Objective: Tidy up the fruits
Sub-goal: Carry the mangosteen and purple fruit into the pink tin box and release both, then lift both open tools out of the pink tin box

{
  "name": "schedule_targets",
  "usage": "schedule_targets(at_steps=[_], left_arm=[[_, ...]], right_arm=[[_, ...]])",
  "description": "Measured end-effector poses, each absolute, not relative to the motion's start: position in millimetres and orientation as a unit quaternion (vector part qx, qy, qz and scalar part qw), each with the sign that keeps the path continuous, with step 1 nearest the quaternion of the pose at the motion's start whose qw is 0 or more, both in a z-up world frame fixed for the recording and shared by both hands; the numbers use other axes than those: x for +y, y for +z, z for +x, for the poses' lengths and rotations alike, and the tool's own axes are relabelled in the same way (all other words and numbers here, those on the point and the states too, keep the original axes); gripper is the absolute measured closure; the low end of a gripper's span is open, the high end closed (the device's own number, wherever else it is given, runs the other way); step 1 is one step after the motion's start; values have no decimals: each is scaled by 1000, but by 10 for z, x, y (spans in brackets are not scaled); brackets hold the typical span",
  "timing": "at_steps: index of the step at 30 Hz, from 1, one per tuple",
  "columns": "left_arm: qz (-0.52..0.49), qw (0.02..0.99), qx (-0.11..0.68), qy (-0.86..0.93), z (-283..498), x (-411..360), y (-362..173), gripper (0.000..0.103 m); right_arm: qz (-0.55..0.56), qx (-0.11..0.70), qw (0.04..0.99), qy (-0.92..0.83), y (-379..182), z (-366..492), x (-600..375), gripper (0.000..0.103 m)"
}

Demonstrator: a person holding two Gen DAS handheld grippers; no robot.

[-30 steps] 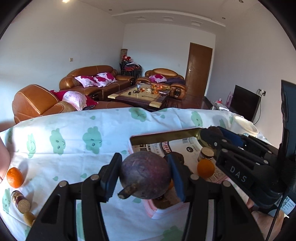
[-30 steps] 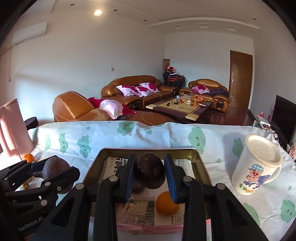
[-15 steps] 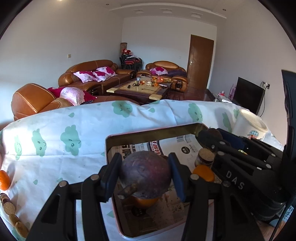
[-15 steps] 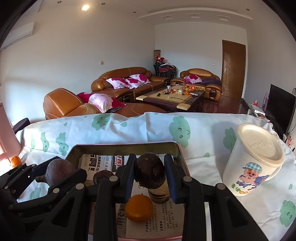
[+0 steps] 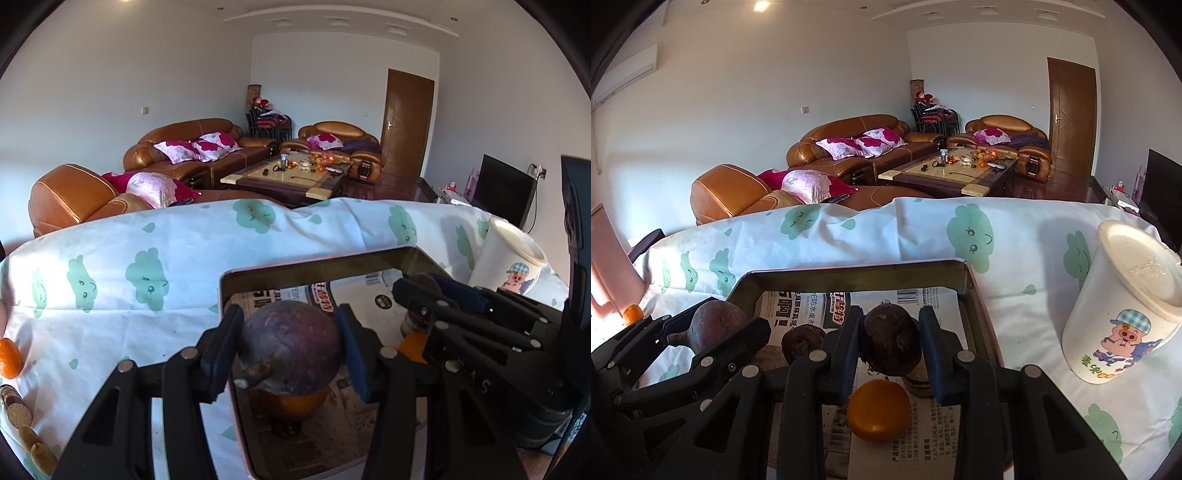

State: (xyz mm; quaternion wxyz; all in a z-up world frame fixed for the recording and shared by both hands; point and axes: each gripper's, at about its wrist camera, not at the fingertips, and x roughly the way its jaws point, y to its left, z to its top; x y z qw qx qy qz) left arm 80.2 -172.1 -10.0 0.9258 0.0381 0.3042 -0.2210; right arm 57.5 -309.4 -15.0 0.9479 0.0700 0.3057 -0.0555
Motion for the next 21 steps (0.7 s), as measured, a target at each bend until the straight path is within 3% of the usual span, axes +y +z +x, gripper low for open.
schedule_targets(at_steps=[7,9,11,12,17,21], left_arm=[[33,931,292,-216,784,-1684,-66,48],[36,936,280,-212,747,-1684,-28,40],[33,939,277,-202,745,-1661,-5,21],[28,940,276,-198,748,-1637,3,18],[5,942,278,-187,759,-1529,49,3],[-1,944,273,-183,728,-1456,84,0]], right_arm=[[110,300,947,-28,-134,545,-3146,68],[117,290,949,-27,-104,510,-3162,68],[125,277,952,-32,-62,465,-3199,68],[130,271,953,-34,-44,444,-3222,67],[150,249,956,-35,6,387,-3281,49],[142,233,961,-47,54,337,-3264,38]])
